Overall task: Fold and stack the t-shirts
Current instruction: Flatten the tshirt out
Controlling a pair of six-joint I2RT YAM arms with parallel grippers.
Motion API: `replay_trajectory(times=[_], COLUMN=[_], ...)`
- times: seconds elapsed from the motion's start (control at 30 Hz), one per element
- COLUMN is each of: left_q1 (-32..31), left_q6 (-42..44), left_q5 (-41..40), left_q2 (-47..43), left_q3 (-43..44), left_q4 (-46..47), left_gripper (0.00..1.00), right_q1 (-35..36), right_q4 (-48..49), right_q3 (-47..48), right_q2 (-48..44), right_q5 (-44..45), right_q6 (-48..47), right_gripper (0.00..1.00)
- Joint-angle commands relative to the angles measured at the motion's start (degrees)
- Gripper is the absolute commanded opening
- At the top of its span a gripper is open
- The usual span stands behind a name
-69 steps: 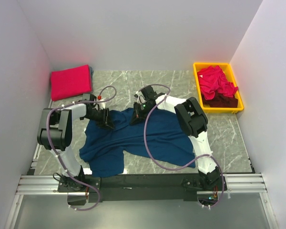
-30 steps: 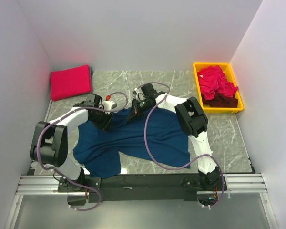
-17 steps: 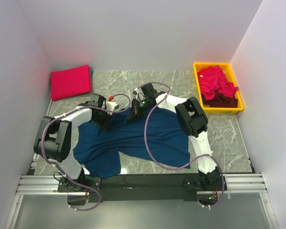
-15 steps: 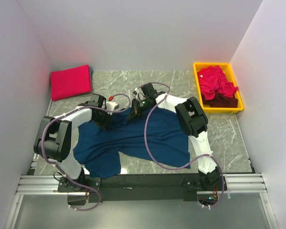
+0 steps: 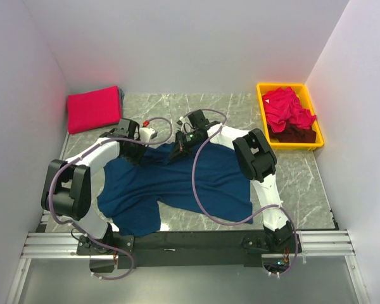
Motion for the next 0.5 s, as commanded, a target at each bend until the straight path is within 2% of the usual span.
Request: replay_trajectory(times=[0.0,0.27,0.33,0.47], left_q1=[0.3,0.3,0.3,0.3], left_q6=[0.2,-0.1,-0.1,-0.5], left_q5=[-0.8,0.9,1.1,1.1], left_q2=[-1.4,1.2,1.3,1.8], left_q3=[2.7,3.3,3.1,3.1], left_q4=[-1.4,-1.6,-1.2,-0.5], left_gripper=[0.16,0.34,0.34,0.27], right_q1=[-0.4,-0.4,-0.4,-0.4], right_q4=[0.8,1.4,1.5,1.6], right_q3=[2.9,3.3,3.3,3.3], right_q2=[-0.9,-0.4,-0.3,-0.2], right_q5=[-0.3,-1.0,-1.1,-1.3], right_q6=[-0.9,0.1,0.2,0.3], right_gripper=[0.0,0.0,0.0,0.0])
